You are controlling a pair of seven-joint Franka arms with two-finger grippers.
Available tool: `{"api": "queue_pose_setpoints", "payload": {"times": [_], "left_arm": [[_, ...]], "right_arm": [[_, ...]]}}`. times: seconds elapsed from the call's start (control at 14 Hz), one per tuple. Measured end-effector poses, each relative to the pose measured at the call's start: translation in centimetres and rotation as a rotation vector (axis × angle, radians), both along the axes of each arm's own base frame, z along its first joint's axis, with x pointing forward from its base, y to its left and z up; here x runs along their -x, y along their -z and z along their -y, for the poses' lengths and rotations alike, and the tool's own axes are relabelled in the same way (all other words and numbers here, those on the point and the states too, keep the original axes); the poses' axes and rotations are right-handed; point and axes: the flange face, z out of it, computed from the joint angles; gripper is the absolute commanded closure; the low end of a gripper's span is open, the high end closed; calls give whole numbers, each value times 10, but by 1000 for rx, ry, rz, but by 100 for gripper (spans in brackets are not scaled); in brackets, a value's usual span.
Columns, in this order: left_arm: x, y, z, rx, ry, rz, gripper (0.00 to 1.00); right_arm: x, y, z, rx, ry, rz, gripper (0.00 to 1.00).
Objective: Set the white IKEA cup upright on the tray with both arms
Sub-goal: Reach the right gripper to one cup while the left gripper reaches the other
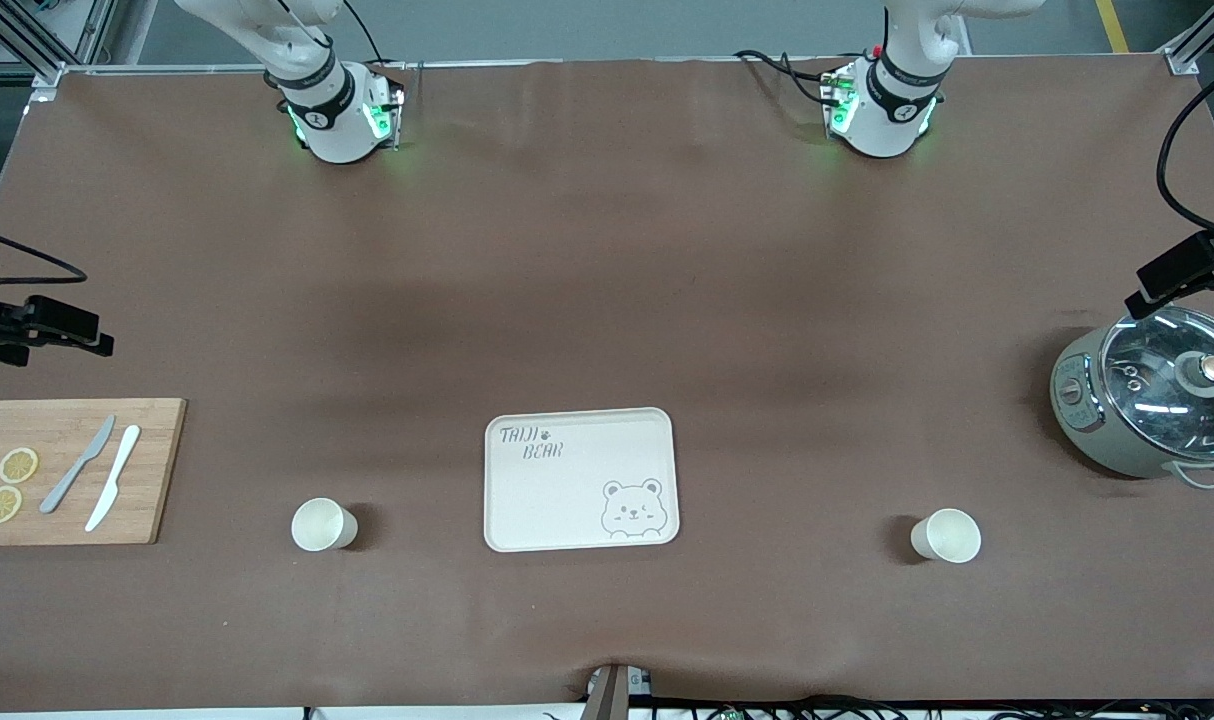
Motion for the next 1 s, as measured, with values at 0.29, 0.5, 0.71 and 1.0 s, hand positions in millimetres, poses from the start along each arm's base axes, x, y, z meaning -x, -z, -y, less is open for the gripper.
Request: {"api": "queue_pose_setpoints", "payload": {"times": [0.29,0.5,0.71,1.0], "left_arm": [[-10,30,3,-4,2,-56,0],[-27,70,5,-13,1,-120,0],[-42,97,6,-22,27,-135,0],[-63,129,6,-49,94,-116,0]], "right_arm": [[-1,0,2,24,0,3,0],[-7,5,-7,23,-15,17,0],[-31,37,-44,-14,11,42,0],[-66,101,-81,-35,49,60,0]]}}
